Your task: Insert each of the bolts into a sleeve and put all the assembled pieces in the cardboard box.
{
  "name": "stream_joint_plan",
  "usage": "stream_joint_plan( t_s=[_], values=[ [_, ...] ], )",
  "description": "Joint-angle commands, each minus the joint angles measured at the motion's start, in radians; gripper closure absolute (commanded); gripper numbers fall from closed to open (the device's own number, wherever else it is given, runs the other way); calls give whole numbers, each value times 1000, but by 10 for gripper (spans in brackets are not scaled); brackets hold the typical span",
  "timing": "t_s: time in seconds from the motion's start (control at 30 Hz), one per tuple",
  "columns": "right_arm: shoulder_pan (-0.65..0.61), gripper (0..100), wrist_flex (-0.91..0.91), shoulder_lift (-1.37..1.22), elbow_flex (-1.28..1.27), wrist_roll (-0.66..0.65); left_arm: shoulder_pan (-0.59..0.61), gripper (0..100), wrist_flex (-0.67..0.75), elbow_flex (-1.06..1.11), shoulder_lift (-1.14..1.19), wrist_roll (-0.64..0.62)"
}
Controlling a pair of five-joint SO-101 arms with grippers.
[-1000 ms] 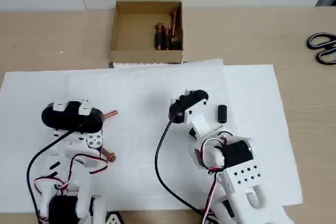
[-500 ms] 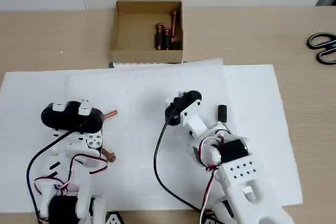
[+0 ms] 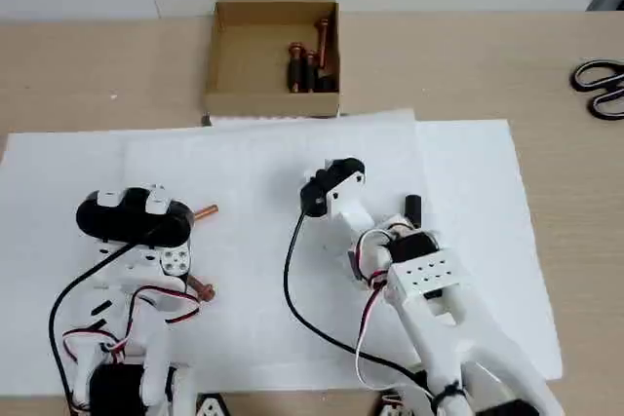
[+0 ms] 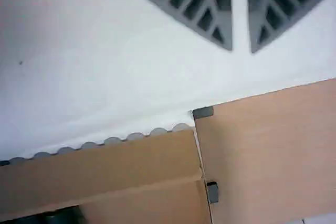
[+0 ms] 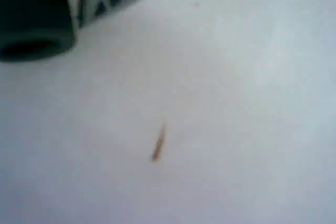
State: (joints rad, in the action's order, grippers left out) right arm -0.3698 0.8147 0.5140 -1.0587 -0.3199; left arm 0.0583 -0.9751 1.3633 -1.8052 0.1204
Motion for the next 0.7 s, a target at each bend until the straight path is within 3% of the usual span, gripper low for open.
stream_joint_plan(
  t_s=[0.0, 0.27, 0.67],
  values=[
    [8, 707, -28, -18, 51, -8, 6, 992, -20, -36, -9, -6],
    [7, 795, 67, -21, 81, -5, 6, 992, -44, -41, -9, -5],
    [15, 794, 124, -24, 75, 32, 6, 992, -55, -42, -9, -5]
  ],
)
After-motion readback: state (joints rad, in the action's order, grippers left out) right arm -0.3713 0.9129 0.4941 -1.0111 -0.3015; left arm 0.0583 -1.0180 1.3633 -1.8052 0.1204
